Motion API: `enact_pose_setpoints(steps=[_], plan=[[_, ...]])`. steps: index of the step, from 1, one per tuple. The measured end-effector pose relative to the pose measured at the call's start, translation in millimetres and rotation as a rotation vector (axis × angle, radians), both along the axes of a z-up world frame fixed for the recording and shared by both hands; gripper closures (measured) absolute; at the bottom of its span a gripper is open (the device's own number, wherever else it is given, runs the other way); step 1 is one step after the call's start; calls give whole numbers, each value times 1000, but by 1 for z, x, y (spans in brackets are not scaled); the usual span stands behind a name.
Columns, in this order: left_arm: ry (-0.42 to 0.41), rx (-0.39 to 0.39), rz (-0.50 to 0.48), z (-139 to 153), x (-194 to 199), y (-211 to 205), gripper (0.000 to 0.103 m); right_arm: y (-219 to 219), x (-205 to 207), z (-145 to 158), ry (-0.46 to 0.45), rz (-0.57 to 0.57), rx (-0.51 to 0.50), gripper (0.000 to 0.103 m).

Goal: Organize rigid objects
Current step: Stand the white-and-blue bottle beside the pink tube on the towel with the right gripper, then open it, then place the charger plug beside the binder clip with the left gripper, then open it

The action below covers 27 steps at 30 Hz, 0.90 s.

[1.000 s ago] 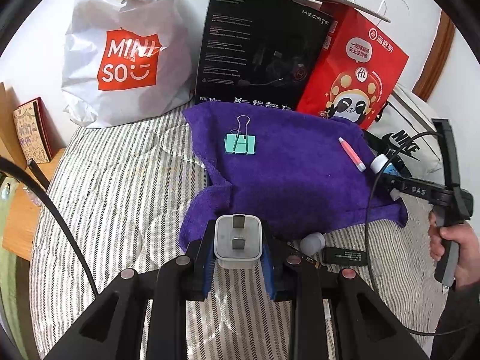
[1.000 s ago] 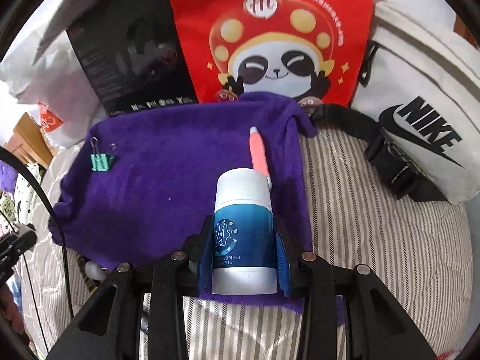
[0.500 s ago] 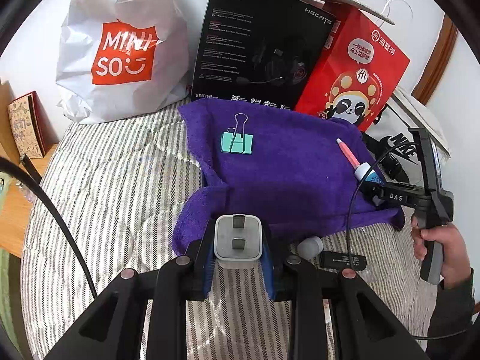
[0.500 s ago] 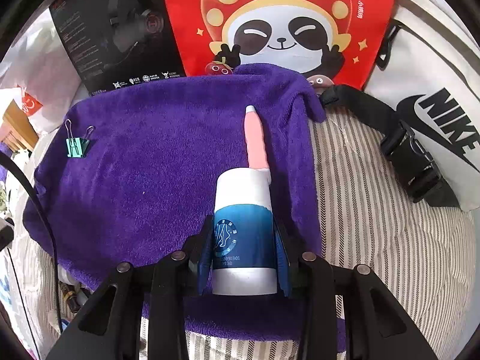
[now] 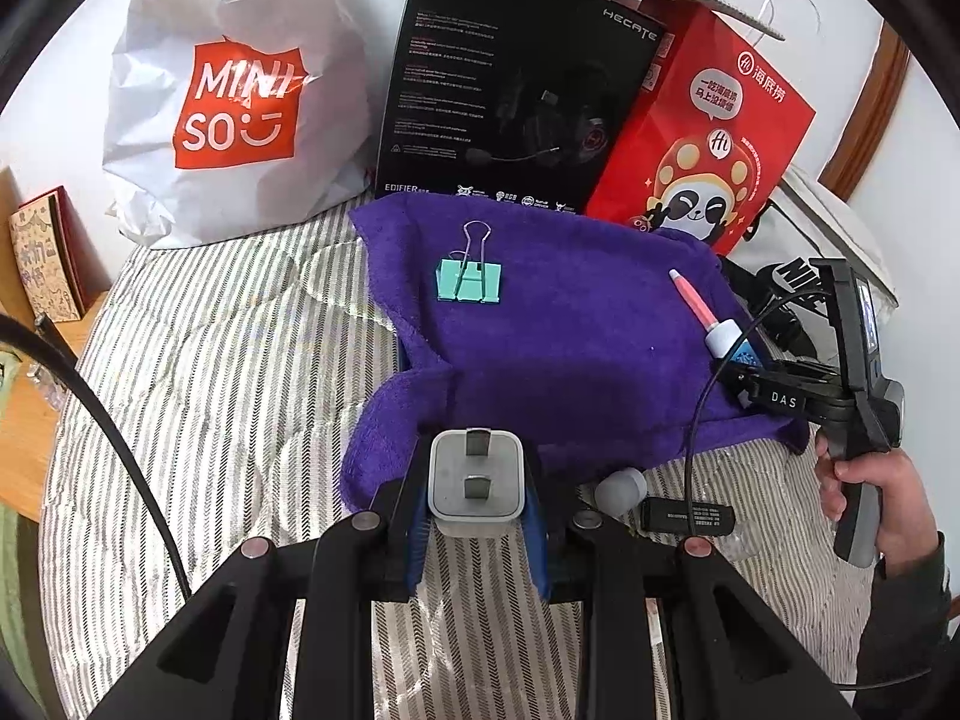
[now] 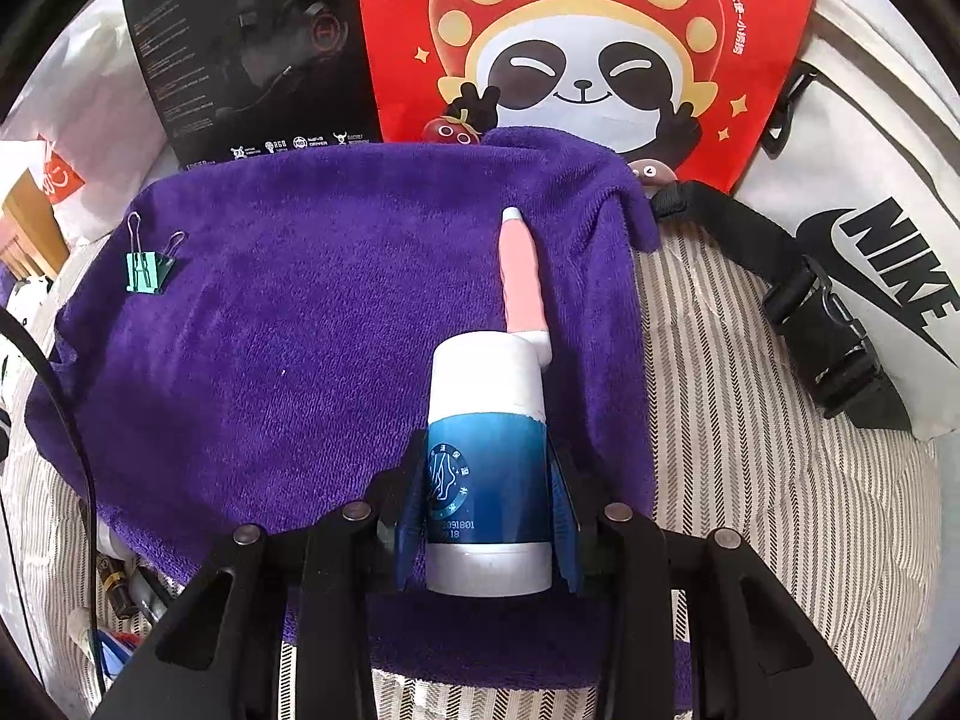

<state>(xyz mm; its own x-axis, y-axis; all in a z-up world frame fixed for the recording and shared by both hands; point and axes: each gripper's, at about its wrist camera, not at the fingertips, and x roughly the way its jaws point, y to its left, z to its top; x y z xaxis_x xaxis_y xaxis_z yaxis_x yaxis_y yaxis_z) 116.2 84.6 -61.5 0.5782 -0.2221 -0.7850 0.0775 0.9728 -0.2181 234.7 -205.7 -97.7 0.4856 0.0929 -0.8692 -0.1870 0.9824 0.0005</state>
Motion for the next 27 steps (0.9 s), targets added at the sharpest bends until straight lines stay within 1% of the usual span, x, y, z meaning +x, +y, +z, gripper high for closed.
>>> enact_pose_setpoints(steps=[3,4,6,8,10,11,13,17,21,27], plan=[[2,-26,-10,0,5,1,78,0,-1,1,3,4,3,66],[2,-32,-12,-1,7,1,78,-2,-1,2,10,6,9,65],[6,-41,-22,-1,14,0,78,-2,0,4,29,7,30,60],[6,-36,-26,-1,20,-2,78,-1,-1,8,37,3,29,52],[-1,-24,-21,0,27,-4,78,-1,-5,15,29,9,27,48],[0,-23,-22,0,32,-5,78,-2,-8,18,20,9,25,43],[-1,-30,-29,0,42,-9,78,-5,-14,25,-2,-7,14,37],[-3,-19,-35,-4,64,-17,78,-11,-31,36,-22,-18,72,37],[10,-7,-36,-17,89,-23,78,-19,-49,45,-30,-31,124,37],[32,36,-30,-34,113,-28,78,-21,-78,64,-79,-10,132,37]])
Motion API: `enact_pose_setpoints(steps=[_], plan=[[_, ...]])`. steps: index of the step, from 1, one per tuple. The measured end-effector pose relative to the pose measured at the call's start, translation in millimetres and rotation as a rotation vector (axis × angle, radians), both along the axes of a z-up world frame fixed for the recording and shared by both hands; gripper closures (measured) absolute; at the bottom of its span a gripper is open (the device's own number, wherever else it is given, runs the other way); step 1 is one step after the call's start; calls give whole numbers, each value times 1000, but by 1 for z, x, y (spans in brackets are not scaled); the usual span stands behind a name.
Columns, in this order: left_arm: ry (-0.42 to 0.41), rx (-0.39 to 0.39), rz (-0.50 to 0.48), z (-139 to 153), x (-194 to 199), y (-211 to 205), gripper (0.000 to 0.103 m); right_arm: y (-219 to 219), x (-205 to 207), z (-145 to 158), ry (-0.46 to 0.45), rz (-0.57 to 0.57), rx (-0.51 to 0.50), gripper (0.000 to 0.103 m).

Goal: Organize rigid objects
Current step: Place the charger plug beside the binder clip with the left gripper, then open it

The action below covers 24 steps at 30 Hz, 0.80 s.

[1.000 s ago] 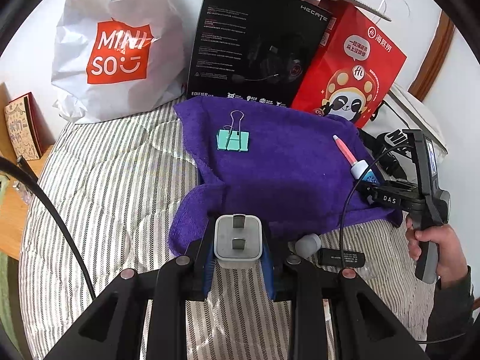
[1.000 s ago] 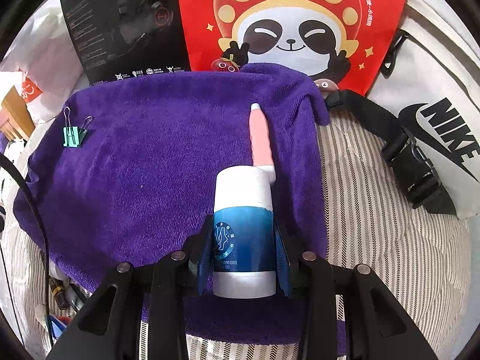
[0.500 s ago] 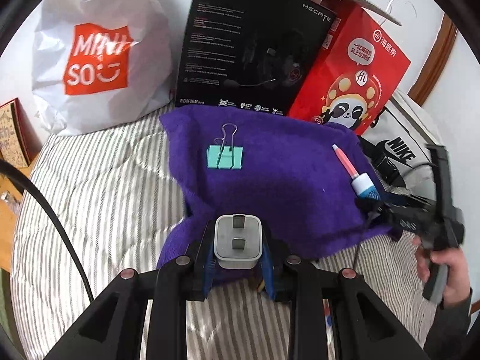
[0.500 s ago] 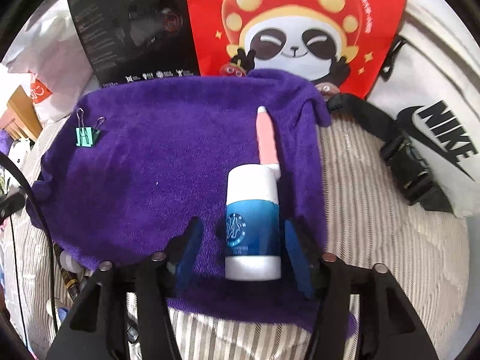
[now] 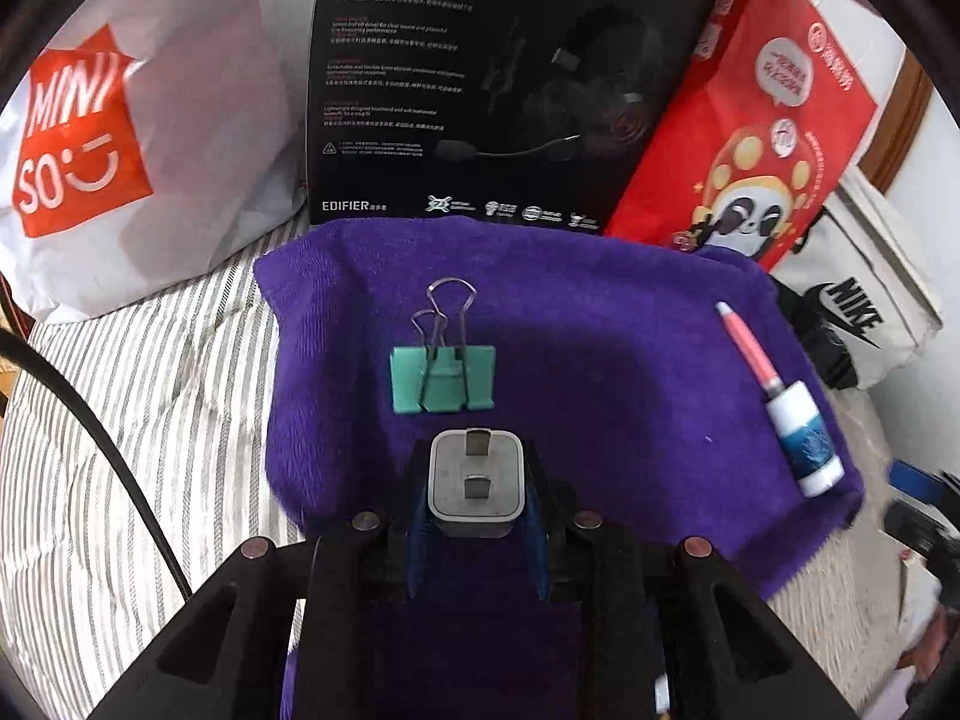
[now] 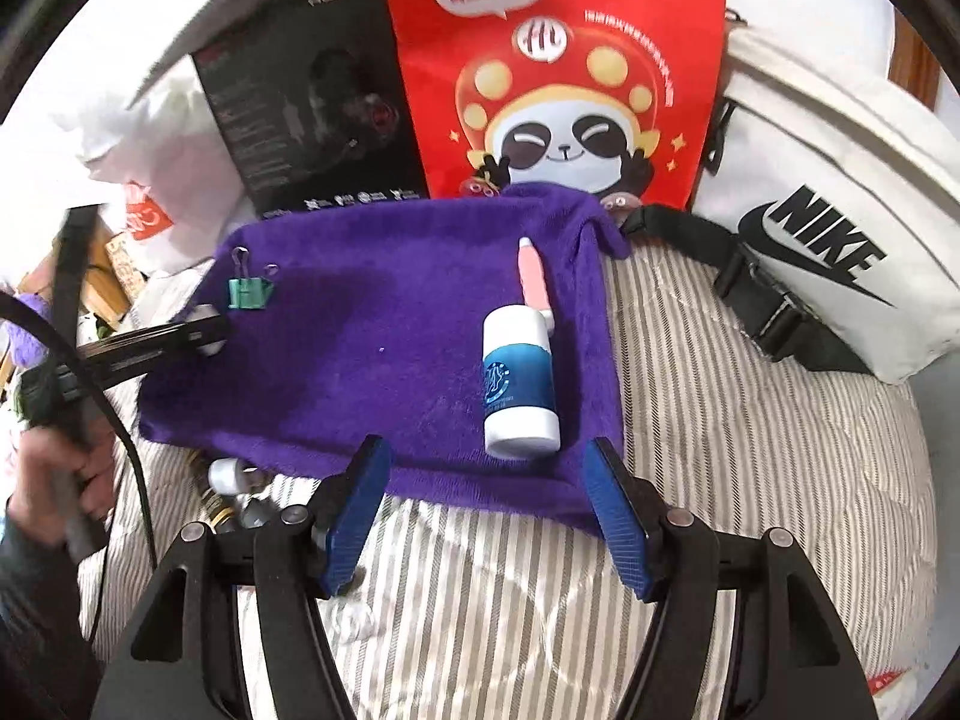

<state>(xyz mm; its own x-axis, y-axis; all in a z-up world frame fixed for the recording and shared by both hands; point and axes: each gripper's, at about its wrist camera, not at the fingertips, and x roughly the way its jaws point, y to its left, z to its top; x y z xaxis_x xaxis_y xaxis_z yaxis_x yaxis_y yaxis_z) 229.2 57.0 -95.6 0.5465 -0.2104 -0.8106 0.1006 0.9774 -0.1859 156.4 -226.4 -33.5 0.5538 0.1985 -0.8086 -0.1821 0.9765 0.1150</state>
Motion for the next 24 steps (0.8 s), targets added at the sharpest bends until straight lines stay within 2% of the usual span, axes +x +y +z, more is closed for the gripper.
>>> enact_pose_setpoints(steps=[2,10,19,20,22,24], plan=[[0,11,6,-3,5,-1,78,-4,-7,4,-13,-6,9,35],[-13,157,-21,-10,10,-21,78,-9,-18,0,2,-8,57,34],[-3,202,-22,-12,13,-33,76,-14,-34,0,13,-5,95,34],[1,198,-22,-12,12,-34,75,-15,-37,1,11,-4,99,34],[9,167,-30,-12,8,-34,57,-17,-43,1,10,-5,106,34],[12,172,-39,-13,0,-38,49,-19,-50,1,9,-8,103,34]])
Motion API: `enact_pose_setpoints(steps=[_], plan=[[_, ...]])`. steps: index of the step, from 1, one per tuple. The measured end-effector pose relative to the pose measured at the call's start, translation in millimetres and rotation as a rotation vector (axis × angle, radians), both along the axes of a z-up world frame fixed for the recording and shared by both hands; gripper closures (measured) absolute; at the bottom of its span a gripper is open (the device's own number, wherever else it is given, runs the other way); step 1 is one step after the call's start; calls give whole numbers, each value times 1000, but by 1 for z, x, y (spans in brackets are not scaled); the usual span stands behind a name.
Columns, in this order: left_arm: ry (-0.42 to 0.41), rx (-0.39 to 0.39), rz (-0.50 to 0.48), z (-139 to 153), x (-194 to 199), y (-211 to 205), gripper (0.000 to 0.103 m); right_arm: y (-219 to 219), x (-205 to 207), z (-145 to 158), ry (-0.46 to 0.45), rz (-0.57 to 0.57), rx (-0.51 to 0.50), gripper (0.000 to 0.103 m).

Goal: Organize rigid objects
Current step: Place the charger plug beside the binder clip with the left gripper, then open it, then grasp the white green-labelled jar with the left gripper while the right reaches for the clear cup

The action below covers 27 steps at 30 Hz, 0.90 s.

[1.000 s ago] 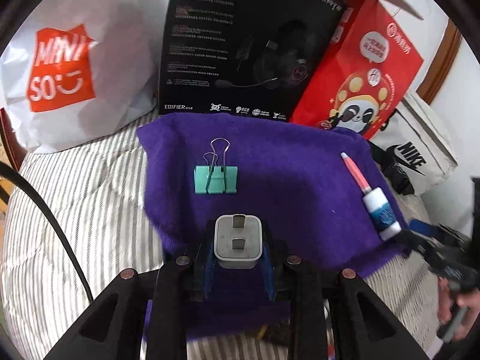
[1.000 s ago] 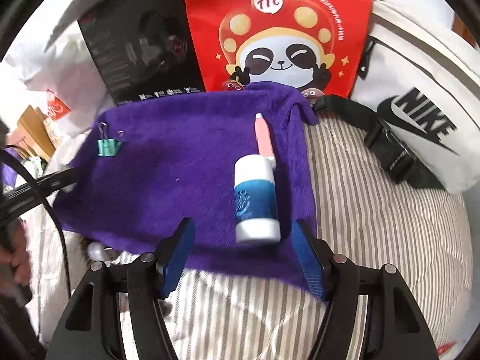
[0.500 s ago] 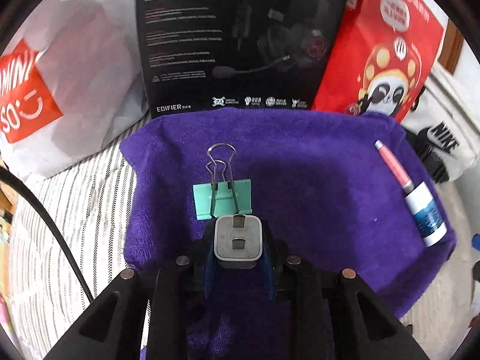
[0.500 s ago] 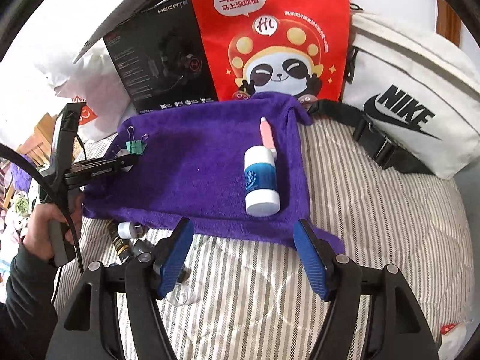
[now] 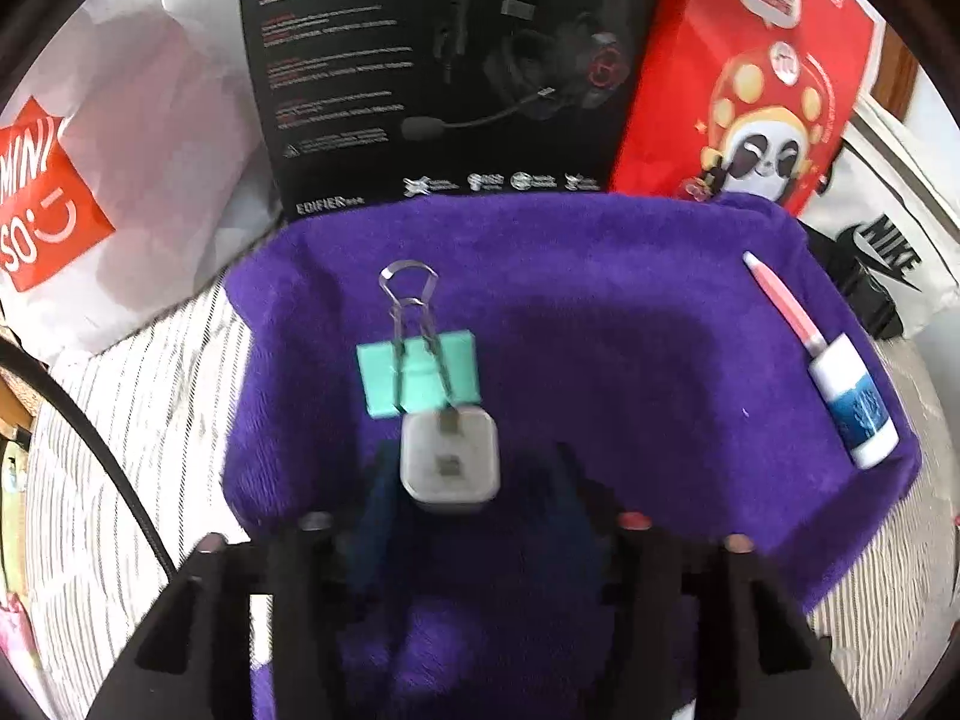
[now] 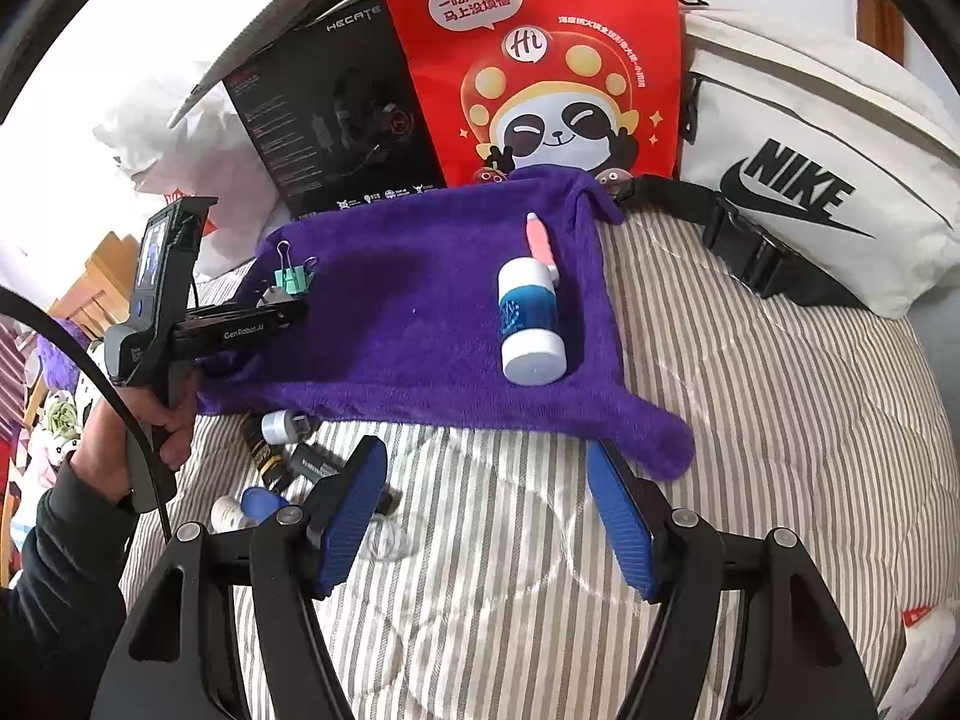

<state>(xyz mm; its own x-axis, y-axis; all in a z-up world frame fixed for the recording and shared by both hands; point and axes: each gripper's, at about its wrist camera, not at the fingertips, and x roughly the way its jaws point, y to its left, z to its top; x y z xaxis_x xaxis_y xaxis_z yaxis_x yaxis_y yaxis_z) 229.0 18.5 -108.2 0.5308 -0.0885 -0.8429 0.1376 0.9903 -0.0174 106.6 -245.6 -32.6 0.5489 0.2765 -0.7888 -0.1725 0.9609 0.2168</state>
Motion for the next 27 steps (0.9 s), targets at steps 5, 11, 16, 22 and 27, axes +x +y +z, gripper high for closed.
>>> enact_pose_setpoints(steps=[5,11,16,22,27], plan=[[15,17,5,2,-19,-5,48,-9,-16,-4,19,-18,4,34],[-41,8,-36,33,-68,-5,48,-15,-35,2,29,-28,4,34],[-36,21,-101,41,-97,-10,48,-10,-45,11,21,-26,-6,33],[30,-83,-95,28,-128,-8,48,-3,-50,17,16,-15,-22,33],[66,-117,-95,16,-148,-15,48,-4,-53,19,15,-26,-35,33]])
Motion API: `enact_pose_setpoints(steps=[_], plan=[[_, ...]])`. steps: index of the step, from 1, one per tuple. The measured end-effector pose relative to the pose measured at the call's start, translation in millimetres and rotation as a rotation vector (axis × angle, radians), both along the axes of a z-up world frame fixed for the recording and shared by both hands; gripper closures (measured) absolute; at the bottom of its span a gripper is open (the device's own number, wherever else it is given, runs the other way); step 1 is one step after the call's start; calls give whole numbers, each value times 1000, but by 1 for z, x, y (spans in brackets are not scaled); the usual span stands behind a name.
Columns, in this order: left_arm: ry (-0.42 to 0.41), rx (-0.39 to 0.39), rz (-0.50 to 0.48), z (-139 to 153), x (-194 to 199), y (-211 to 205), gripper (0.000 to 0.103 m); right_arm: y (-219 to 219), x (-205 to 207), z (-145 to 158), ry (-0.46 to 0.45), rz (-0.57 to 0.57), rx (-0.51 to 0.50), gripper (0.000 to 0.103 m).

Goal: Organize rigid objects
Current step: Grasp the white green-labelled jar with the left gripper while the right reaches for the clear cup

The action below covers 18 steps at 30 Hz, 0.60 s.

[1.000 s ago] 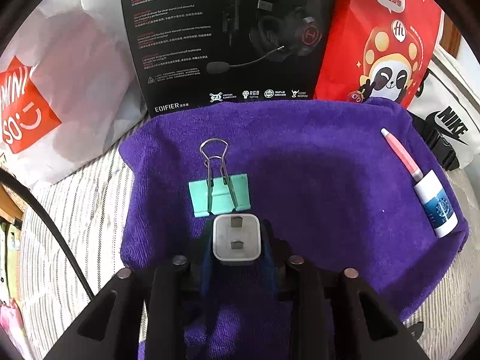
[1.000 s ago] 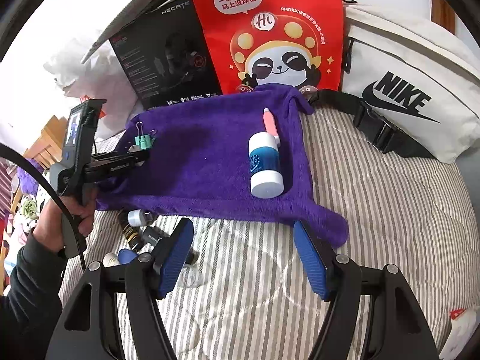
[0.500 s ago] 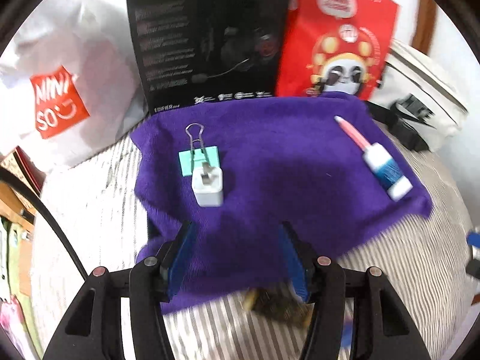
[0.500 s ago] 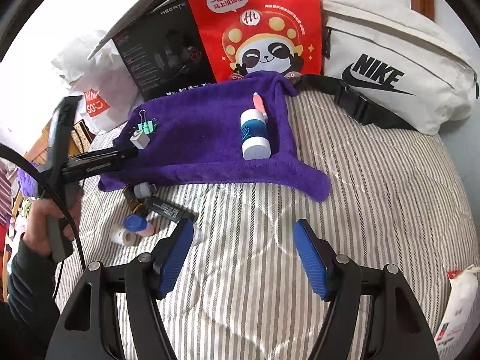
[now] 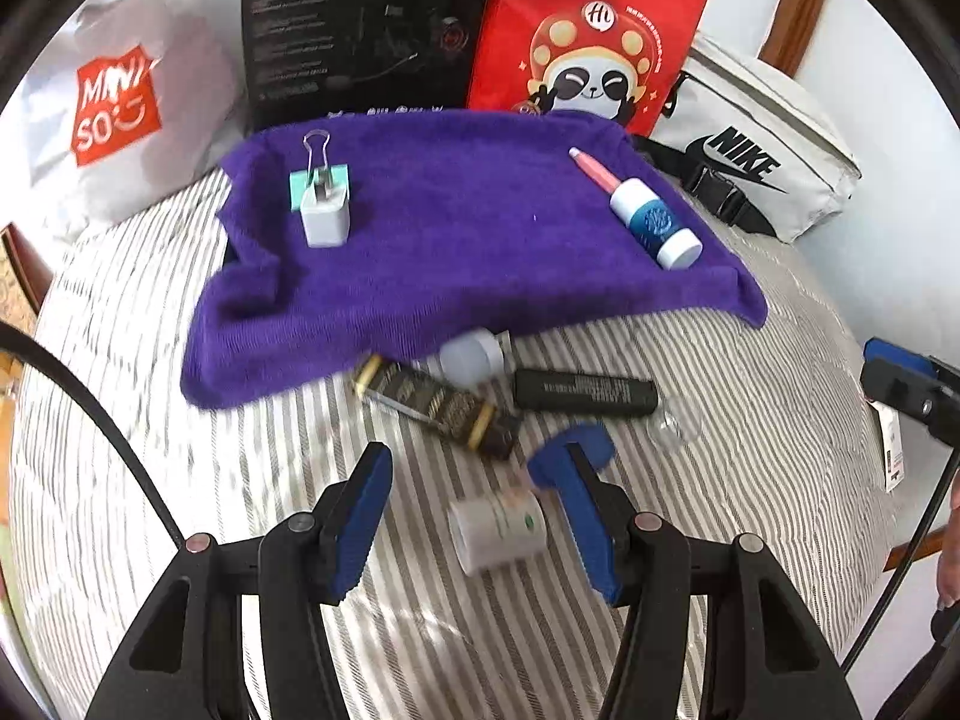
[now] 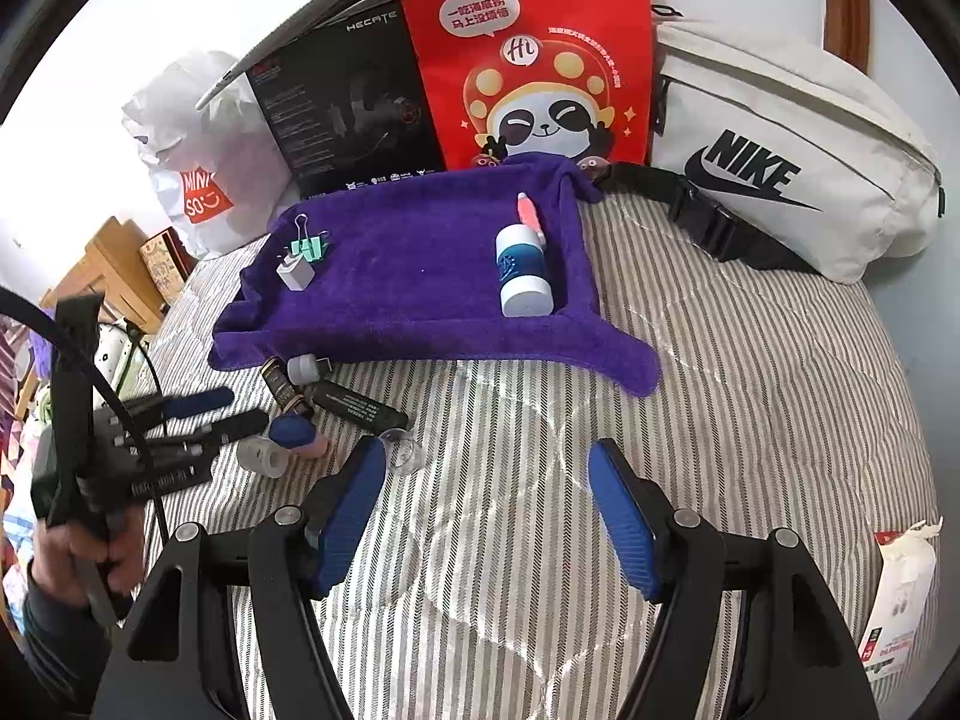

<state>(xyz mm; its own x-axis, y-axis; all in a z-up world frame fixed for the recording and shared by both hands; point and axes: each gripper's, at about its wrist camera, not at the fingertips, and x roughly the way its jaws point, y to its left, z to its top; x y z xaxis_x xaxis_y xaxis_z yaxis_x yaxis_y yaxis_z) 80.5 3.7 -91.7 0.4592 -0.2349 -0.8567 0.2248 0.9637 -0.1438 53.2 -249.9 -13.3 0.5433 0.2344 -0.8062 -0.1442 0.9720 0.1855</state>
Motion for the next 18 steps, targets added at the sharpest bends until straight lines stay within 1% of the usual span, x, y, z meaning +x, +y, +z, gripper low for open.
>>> enact_pose_setpoints(steps=[4,6,8,14,15,17,18], plan=[[28,13,8,-11,-6,-3,48,-1,-3,1,3,-7,-6,33],[38,34,14,-16,-10,-3,48,-1,-5,0,7,-3,-12,33],[33,60,27,-17,-13,-1,48,0,-7,-1,11,-2,-22,33],[33,57,82,-23,-15,7,49,3,-10,-6,31,14,-29,33],[22,65,90,-22,-15,6,49,4,-10,-7,34,16,-29,33],[18,56,95,-22,-14,3,57,4,-11,-10,39,17,-27,33],[14,45,105,-21,-14,3,66,3,-11,-11,43,17,-23,33]])
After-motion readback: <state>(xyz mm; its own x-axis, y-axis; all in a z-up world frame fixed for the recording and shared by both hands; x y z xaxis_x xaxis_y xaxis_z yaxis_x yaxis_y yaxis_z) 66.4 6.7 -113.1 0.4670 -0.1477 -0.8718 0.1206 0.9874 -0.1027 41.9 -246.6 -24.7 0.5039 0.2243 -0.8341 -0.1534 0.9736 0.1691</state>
